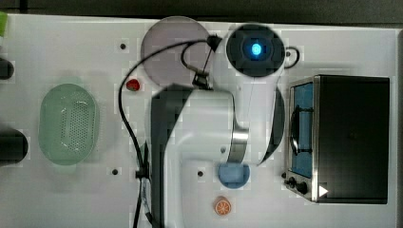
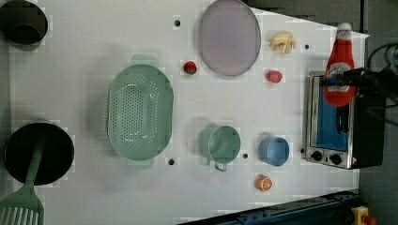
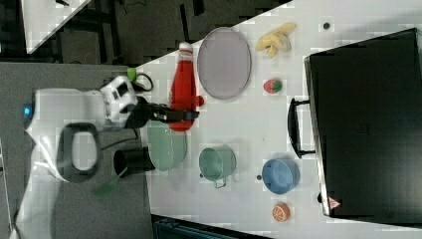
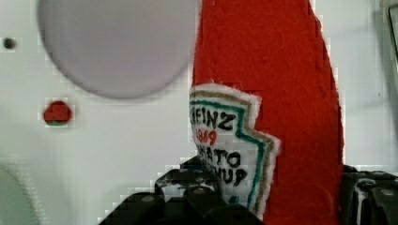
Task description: Pick ketchup from plate and place it on table.
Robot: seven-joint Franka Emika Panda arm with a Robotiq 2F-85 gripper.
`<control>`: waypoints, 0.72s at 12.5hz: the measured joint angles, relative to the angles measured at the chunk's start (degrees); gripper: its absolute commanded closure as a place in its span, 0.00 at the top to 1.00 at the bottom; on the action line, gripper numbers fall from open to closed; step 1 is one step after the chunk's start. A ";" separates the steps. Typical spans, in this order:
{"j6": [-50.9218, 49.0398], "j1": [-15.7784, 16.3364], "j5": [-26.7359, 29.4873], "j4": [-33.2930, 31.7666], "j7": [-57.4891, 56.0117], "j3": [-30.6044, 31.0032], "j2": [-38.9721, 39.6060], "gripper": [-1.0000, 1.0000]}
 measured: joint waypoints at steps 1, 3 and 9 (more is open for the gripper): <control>2.73 -0.22 0.00 -3.80 0.81 -0.07 -0.69 0.63; 8.83 -0.48 0.80 -10.85 1.23 -0.34 -0.57 0.63; 24.35 -0.93 0.69 -23.05 1.54 -0.12 5.12 0.63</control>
